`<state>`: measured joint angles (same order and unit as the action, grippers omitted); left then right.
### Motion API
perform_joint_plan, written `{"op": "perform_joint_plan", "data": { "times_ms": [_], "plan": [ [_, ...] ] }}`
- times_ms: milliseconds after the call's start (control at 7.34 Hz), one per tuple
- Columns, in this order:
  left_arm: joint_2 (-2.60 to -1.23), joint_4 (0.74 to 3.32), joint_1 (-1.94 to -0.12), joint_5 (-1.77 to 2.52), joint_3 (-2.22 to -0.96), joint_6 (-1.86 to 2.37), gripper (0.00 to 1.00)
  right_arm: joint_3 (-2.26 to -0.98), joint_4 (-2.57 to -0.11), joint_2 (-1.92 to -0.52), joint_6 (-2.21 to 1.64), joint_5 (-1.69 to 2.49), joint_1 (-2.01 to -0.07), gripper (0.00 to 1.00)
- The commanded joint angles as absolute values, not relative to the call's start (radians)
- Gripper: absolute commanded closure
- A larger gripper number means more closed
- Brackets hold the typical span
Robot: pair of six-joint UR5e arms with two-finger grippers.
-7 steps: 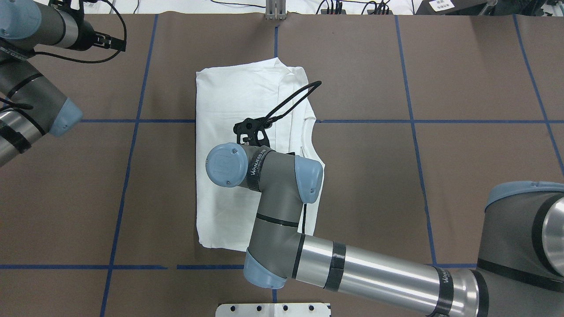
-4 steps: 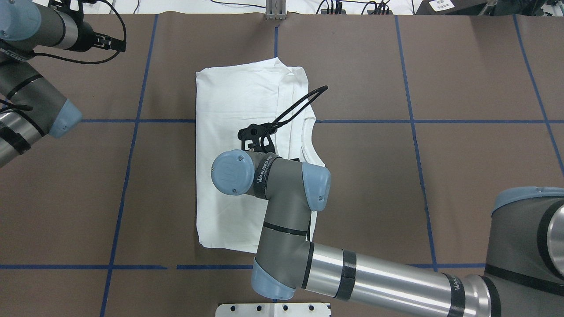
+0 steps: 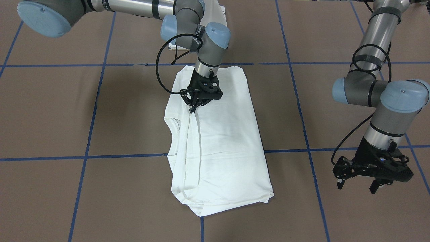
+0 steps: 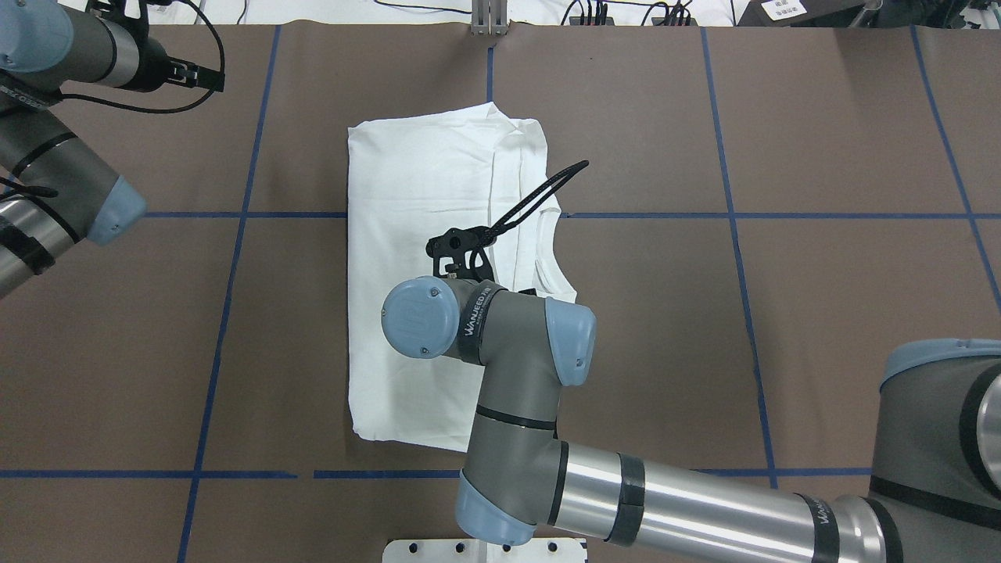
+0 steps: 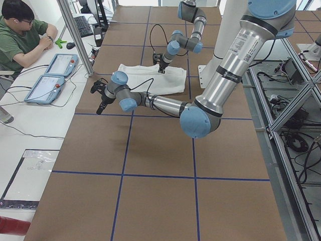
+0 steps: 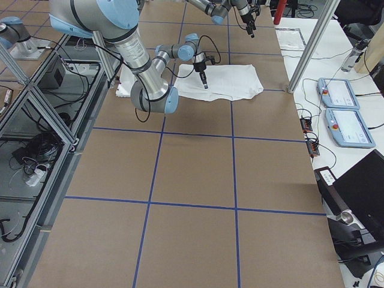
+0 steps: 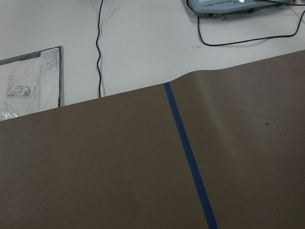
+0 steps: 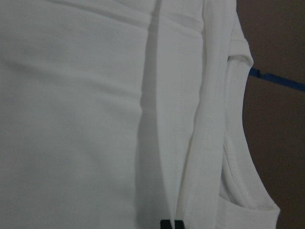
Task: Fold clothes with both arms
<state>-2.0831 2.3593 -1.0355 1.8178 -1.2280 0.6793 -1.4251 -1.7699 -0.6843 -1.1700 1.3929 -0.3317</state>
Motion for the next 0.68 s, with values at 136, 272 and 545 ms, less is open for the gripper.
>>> {"op": "perform_joint_plan", "data": {
  "times_ms": [136, 272, 545],
  "plan": [
    [-2.082, 2.359, -1.034, 1.819, -1.232, 0.68, 0.0, -1.642, -1.77, -0.886, -1.086, 1.394, -0.363, 1.0],
    [-2.077, 2.359, -1.032, 1.818, -1.233, 0.68, 0.0, -1.65, -1.769, -0.905, -1.085, 1.391, -0.367, 0.7],
    [-2.077, 2.359, -1.032, 1.819, -1.235, 0.68, 0.0, -1.664, -1.763, -0.913, -1.085, 1.39, -0.364, 0.0]
  ]
}}
